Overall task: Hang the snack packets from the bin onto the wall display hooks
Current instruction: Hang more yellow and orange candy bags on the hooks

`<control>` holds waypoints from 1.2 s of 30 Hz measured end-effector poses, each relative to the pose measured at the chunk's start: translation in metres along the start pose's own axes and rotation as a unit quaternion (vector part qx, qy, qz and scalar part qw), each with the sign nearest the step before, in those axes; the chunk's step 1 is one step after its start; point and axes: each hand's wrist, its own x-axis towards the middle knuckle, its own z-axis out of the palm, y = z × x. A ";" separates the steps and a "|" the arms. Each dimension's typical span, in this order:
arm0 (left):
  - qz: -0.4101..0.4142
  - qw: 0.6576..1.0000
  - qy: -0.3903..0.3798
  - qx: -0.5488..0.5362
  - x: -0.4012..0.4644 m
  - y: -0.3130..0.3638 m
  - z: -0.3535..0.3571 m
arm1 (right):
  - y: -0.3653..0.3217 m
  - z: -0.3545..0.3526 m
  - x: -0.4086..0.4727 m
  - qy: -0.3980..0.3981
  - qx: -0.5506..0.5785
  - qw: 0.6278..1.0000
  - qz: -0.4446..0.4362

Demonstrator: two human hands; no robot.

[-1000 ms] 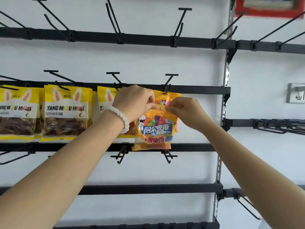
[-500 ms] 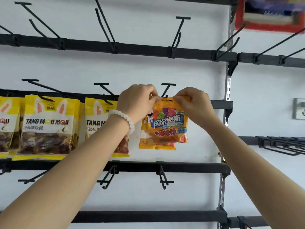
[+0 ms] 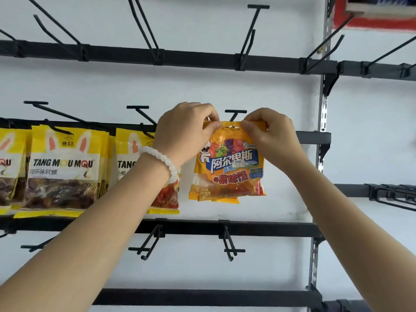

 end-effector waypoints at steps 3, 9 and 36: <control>0.001 1.000 -0.003 0.012 -0.001 -0.004 0.003 | 0.003 0.003 0.000 0.000 -0.013 1.000 0.004; -0.004 0.999 -0.020 0.028 -0.007 -0.013 0.023 | 0.018 0.014 -0.002 -0.006 -0.072 0.997 0.010; 0.002 0.988 -0.027 0.152 -0.090 -0.006 0.027 | 0.024 0.017 -0.086 0.011 -0.328 0.941 -0.083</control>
